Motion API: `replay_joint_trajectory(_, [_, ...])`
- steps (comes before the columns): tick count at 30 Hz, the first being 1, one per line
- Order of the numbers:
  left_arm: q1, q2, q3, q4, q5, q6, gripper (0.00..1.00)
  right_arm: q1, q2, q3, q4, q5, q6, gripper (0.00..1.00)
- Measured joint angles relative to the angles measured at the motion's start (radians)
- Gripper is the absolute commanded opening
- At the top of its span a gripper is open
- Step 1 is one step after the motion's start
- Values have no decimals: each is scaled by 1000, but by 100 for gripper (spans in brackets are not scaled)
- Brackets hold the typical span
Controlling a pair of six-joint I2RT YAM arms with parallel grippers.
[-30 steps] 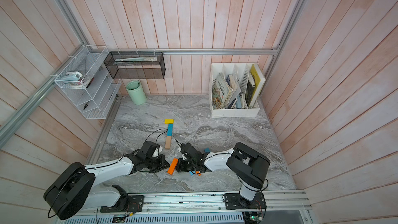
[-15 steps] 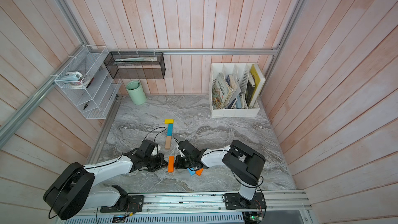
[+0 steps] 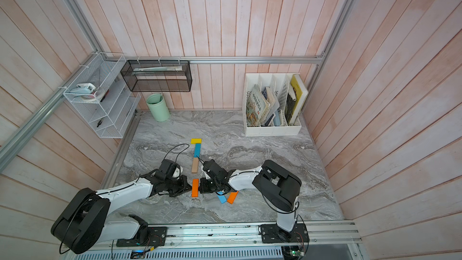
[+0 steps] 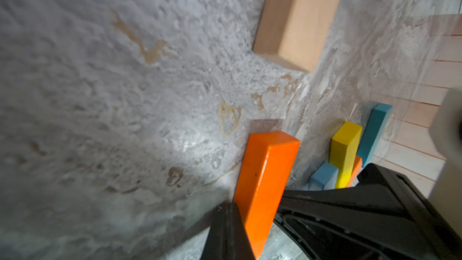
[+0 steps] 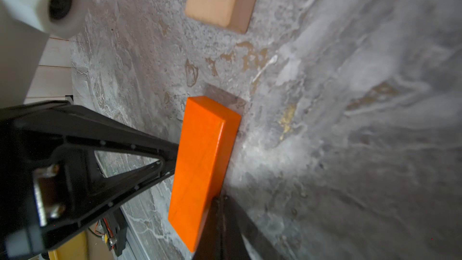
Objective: Assemble a giraffe with building blocks
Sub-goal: Assemble the building block at the center of the board.
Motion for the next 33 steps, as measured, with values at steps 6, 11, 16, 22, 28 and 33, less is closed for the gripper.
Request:
replay_joint_trajectory(6, [27,19,16,-6,11,25,0,-8,17,21,-3,-3,-10,0])
replay_joint_trajectory(11, [45,45,39,-11,11,43,0,-16,32,42,-10,-12,-17,0])
replay_joint_trajectory(16, [60,61,53,-13,10,55,0,-21,43,58,-16,-21,-19,0])
replay_joint_trajectory(22, [67,66,57,-12,11,64,0,-26,49,63,-17,-32,-21,0])
replay_joint_trajectory(28, [74,69,61,-12,11,71,0,-32,55,71,-17,-47,-28,0])
replay_joint_trajectory(33, [76,69,61,-12,11,72,0,-34,56,71,-17,-52,-36,0])
